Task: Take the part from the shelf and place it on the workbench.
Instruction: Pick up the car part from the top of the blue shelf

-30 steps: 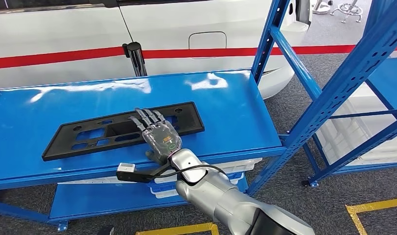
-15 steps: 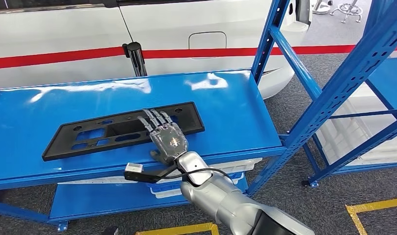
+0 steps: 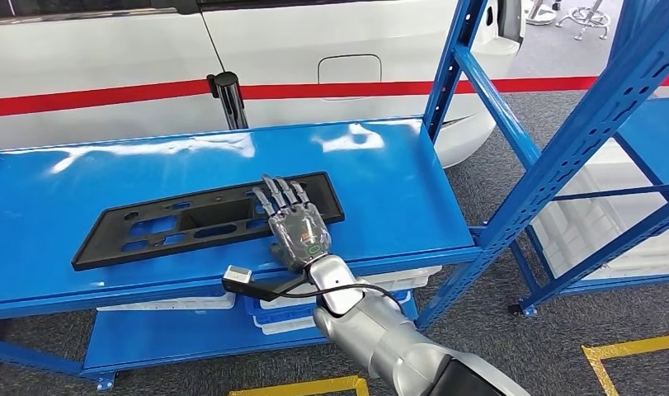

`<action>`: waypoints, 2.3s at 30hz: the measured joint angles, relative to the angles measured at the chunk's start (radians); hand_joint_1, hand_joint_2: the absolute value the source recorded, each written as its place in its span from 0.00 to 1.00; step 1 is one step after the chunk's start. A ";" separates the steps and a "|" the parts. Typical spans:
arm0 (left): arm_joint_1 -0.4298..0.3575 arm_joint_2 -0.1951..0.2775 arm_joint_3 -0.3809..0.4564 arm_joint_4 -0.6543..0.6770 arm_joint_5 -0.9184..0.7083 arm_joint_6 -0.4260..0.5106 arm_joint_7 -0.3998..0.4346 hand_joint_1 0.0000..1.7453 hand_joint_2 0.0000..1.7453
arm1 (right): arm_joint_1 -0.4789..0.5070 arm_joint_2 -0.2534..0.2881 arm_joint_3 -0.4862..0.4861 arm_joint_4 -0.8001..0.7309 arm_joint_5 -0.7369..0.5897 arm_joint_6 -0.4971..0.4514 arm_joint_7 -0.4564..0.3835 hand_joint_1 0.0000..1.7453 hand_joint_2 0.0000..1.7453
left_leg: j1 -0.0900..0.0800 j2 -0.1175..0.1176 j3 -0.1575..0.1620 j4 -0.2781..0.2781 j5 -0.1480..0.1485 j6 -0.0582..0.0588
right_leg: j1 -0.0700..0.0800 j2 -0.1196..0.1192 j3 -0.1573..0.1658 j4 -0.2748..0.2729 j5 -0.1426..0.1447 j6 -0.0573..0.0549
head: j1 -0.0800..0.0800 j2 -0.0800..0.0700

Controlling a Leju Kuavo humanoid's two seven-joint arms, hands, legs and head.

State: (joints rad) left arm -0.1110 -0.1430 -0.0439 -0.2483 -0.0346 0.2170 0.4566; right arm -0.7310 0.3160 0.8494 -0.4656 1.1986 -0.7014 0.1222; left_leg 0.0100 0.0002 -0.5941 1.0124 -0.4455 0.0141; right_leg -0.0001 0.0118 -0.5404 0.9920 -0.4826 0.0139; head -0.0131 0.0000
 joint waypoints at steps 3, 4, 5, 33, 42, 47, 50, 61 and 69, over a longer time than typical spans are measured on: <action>0.000 0.000 0.000 0.000 -0.001 0.006 0.000 0.00 0.00 | -0.016 0.000 -0.021 0.018 0.018 0.002 0.009 0.00 1.00 | 0.000 0.000 0.000 0.000 0.000 0.000 | 0.000 0.000 0.001 0.000 0.000 0.000 | 0.000 0.000; 0.000 0.000 0.000 0.000 0.000 0.007 0.000 0.00 0.00 | -0.022 0.000 -0.027 0.026 0.021 0.004 0.010 0.00 1.00 | 0.000 0.000 0.000 0.000 0.000 0.000 | 0.000 0.000 0.001 0.000 0.000 0.000 | 0.000 0.000; 0.001 0.000 0.000 0.000 0.001 0.009 0.000 0.00 0.00 | -0.027 0.000 -0.031 0.032 0.023 0.006 0.010 0.00 1.00 | 0.000 0.000 0.000 0.000 0.000 0.000 | 0.000 0.000 0.001 0.000 0.000 0.000 | 0.000 0.000; 0.004 -0.003 0.000 0.005 -0.028 0.013 0.000 0.00 0.00 | -0.189 -0.088 -0.095 0.172 0.165 0.177 0.205 0.63 1.00 | -0.001 0.000 0.001 0.001 0.000 0.000 | 0.000 -0.001 0.001 0.000 0.001 0.001 | 0.000 0.000; 0.002 -0.003 0.000 0.005 -0.028 0.012 0.000 0.00 0.00 | -0.191 -0.112 -0.123 0.184 0.165 0.167 0.202 0.98 1.00 | 0.000 0.000 0.000 0.001 0.000 0.000 | 0.000 -0.001 0.000 0.000 0.001 0.001 | 0.000 0.000; -0.002 -0.002 0.001 0.005 -0.027 0.012 0.000 0.00 0.00 | -0.191 -0.115 -0.140 0.185 0.163 0.142 0.185 1.00 1.00 | 0.000 0.000 0.000 0.000 0.000 0.000 | 0.000 -0.001 0.000 0.000 0.001 0.001 | 0.000 0.000; -0.005 0.002 0.001 0.005 -0.026 0.012 0.000 0.00 0.00 | -0.191 -0.115 -0.151 0.187 0.162 0.139 0.178 1.00 1.00 | 0.000 0.000 0.000 0.000 0.000 0.000 | 0.000 -0.001 0.000 0.000 0.001 0.001 | 0.000 0.000; -0.008 0.011 0.004 0.005 -0.028 0.017 0.000 0.00 0.00 | -0.191 -0.112 -0.192 0.189 0.165 0.083 0.139 0.64 1.00 | 0.000 0.000 0.000 0.000 0.000 0.000 | 0.000 -0.001 0.000 0.000 0.001 0.001 | 0.000 0.000; -0.006 0.014 0.012 0.005 -0.025 0.019 0.000 0.00 0.00 | -0.186 -0.100 -0.226 0.183 0.164 0.099 0.104 0.00 1.00 | 0.000 0.000 0.000 0.000 0.000 0.000 | 0.000 -0.001 0.000 0.000 0.001 0.001 | 0.000 0.000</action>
State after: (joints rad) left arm -0.1175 -0.1293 -0.0316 -0.2431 -0.0600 0.2357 0.4566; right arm -0.9165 0.2160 0.6237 -0.2831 1.3630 -0.6027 0.2265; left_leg 0.0100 0.0001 -0.5941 1.0128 -0.4454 0.0141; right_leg -0.0001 0.0112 -0.5400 0.9920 -0.4820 0.0148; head -0.0134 0.0000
